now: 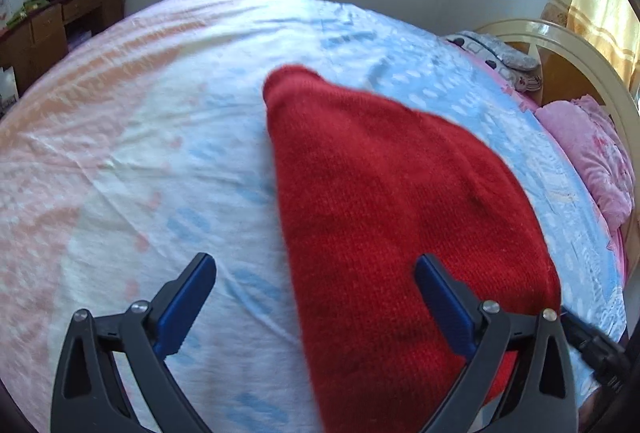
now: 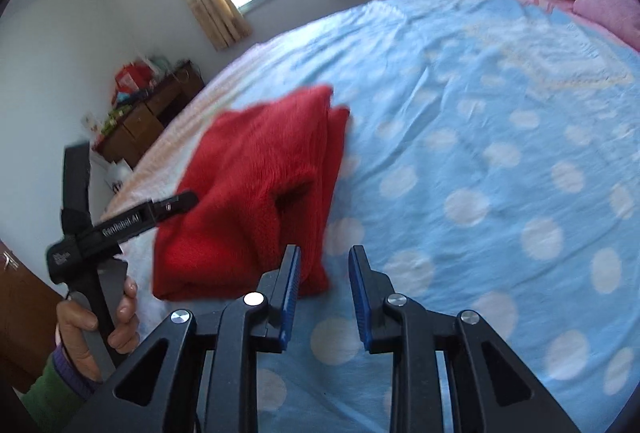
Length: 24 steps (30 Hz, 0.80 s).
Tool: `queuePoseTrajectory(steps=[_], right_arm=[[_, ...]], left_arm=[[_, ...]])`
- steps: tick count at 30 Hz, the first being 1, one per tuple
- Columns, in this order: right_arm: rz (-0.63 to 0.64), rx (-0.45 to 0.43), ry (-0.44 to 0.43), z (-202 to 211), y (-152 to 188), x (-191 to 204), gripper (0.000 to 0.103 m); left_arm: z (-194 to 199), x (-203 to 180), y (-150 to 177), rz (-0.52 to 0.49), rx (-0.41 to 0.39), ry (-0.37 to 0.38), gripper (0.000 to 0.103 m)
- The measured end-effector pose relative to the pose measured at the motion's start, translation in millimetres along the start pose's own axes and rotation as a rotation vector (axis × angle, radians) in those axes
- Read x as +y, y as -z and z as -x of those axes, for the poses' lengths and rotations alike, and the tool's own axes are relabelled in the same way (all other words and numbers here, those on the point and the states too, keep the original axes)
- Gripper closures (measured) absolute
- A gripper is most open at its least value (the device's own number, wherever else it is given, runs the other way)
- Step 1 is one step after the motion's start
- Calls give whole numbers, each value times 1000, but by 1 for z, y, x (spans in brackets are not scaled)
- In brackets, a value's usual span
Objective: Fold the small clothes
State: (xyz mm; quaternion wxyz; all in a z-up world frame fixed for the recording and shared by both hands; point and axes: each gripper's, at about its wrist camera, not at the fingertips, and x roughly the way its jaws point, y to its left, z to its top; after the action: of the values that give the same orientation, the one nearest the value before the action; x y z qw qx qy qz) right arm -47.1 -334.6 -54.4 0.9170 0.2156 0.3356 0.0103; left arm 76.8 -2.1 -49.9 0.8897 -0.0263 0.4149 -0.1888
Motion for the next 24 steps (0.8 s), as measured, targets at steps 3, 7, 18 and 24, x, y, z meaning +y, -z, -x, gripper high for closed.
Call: queuePoseTrajectory(steps=[3, 7, 18, 24], right_arm=[[-74, -57, -66, 5, -20, -10, 49], [-126, -87, -132, -15, -46, -12, 29], [-127, 23, -113, -112, -48, -11, 29], [-97, 34, -118, -112, -47, -6, 29]], left_arm=[[8, 4, -11, 27, -47, 25, 2], [0, 13, -33, 121, -53, 68, 2], [-53, 11, -22, 143, 62, 95, 0], [-53, 12, -21, 139, 57, 130, 0]])
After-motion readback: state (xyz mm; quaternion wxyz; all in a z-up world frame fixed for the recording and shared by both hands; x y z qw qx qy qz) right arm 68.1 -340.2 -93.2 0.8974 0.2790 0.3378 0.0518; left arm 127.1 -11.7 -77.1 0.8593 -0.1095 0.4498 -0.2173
